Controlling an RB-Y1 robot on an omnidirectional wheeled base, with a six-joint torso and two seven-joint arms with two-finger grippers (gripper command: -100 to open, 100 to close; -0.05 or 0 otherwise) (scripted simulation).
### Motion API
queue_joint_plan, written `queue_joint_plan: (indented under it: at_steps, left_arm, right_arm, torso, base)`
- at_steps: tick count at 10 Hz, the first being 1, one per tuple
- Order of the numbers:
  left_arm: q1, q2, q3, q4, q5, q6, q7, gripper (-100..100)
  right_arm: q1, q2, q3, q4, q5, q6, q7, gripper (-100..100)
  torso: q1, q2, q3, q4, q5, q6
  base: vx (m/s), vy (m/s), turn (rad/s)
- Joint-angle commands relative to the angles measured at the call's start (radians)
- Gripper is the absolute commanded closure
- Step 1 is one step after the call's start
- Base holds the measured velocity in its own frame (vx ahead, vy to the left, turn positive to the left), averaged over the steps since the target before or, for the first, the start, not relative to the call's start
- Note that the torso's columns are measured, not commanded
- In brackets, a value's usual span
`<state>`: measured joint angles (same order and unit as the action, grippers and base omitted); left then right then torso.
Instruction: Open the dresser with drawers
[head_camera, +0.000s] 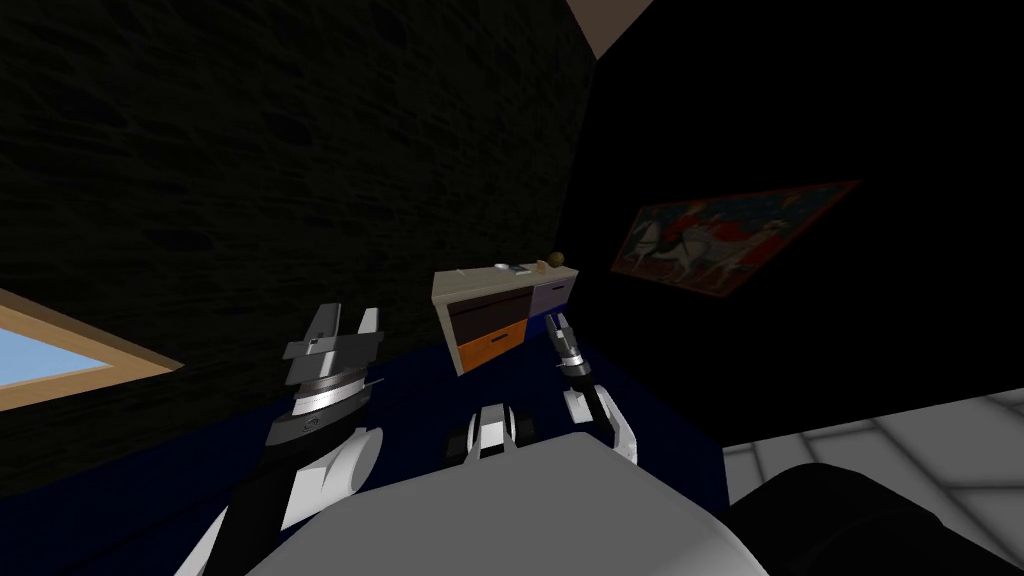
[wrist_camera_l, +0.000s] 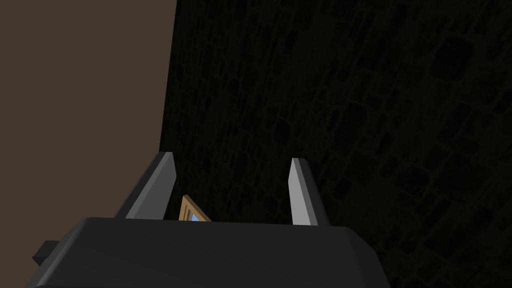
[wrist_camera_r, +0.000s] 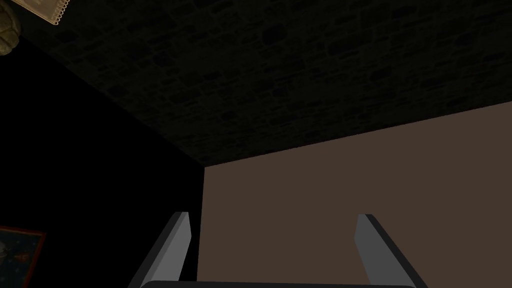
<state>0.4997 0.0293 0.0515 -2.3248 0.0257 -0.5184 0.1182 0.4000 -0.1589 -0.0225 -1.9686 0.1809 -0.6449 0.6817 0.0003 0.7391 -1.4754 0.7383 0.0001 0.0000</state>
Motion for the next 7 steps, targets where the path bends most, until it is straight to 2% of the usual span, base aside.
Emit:
queue_joint_plan:
  at_steps: [1, 2, 3, 5, 6, 7]
  left_arm:
    - [0.0, 0.0, 0.0, 0.0, 0.0, 0.0, 0.0, 0]
    - [0.0, 0.0, 0.0, 0.0, 0.0, 0.0, 0.0, 0]
    - [0.0, 0.0, 0.0, 0.0, 0.0, 0.0, 0.0, 0]
    - [0.0, 0.0, 0.0, 0.0, 0.0, 0.0, 0.0, 0]
    - [0.0, 0.0, 0.0, 0.0, 0.0, 0.0, 0.0, 0]
    - [0.0, 0.0, 0.0, 0.0, 0.0, 0.0, 0.0, 0]
  right_arm:
    - [-0.017, -0.003, 0.003, 0.038, 0.024, -0.013, 0.078, -100]
    - [-0.017, -0.003, 0.003, 0.038, 0.024, -0.013, 0.096, -100]
    - [-0.034, -0.005, 0.008, 0.076, 0.048, -0.024, 0.131, -100]
    - [-0.034, -0.005, 0.008, 0.076, 0.048, -0.024, 0.181, -100]
    - [-0.052, -0.005, 0.012, 0.114, 0.072, -0.036, 0.212, -100]
    - [-0.052, -0.005, 0.012, 0.114, 0.072, -0.036, 0.237, -100]
  torso:
    - [0.0, -0.002, -0.001, 0.0, 0.0, 0.0]
    - [0.0, -0.002, -0.001, -0.001, 0.0, 0.0]
    - [0.0, 0.0, 0.0, 0.0, 0.0, 0.0]
    - [-0.001, -0.001, -0.001, 0.0, 0.0, 0.0]
    - [0.0, 0.0, 0.0, 0.0, 0.0, 0.0]
    - [0.0, -0.002, -0.001, 0.0, 0.0, 0.0]
  base:
    - [0.067, -0.007, -0.009]
    - [0.028, -0.005, 0.005]
    - [0.045, -0.014, -0.021]
    - [0.044, -0.008, -0.005]
    - [0.064, -0.005, -0.022]
    - [0.068, -0.004, -0.013]
